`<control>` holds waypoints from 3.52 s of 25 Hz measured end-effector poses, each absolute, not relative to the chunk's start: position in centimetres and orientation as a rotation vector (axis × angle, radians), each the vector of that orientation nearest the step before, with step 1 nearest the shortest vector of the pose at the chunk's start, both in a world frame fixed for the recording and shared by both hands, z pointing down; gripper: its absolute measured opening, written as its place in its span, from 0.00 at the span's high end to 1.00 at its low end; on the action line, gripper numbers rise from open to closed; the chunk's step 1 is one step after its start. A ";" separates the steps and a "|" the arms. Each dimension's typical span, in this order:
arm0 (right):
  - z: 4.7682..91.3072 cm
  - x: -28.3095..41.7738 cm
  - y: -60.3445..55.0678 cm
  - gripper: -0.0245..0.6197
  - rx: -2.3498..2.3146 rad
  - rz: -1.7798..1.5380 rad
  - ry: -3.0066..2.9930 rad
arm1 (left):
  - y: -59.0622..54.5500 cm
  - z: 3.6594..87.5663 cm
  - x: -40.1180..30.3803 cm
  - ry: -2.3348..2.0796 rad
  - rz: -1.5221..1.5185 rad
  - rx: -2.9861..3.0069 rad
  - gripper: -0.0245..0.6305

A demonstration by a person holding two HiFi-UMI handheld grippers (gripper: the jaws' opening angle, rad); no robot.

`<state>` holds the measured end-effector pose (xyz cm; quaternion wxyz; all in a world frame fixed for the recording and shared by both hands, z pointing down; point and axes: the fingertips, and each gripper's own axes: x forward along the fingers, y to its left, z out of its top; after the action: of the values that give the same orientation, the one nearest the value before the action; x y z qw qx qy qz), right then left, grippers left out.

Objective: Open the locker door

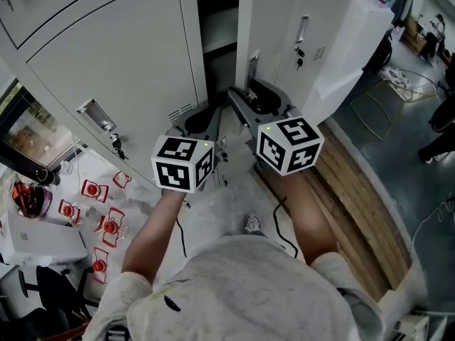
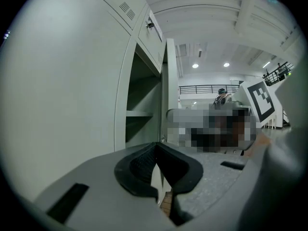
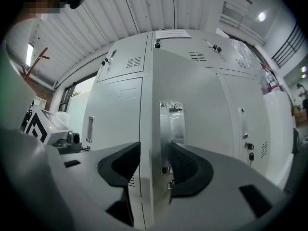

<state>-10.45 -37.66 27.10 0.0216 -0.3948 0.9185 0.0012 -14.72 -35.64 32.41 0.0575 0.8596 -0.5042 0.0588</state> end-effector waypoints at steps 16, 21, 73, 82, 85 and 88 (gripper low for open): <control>27.5 -6.2 -36.8 0.71 -1.426 0.013 2.776 | -35.0 33.2 -11.1 -1.351 0.164 2.677 0.95; 27.7 -4.5 -36.5 0.71 -1.448 0.003 2.763 | -35.1 33.3 -9.4 -1.311 0.166 2.693 0.95; 27.9 18.1 -40.2 0.84 -1.568 0.016 2.635 | -40.7 33.5 11.9 -1.133 0.225 2.792 0.95; 28.0 20.4 -42.3 0.83 -1.521 0.024 2.656 | -42.5 33.4 14.6 -1.157 0.217 2.795 0.95; 28.0 21.0 -42.9 0.83 -1.499 0.022 2.670 | -43.3 33.5 14.9 -1.183 0.212 2.781 0.95; 28.0 21.7 -43.5 0.83 -1.472 0.018 2.676 | -43.7 33.6 15.3 -1.212 0.211 2.763 0.95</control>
<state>21.66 -43.46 27.98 0.0434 -0.4816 0.8753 0.0060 15.29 -43.67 33.61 0.0584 0.9120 -0.4000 0.0697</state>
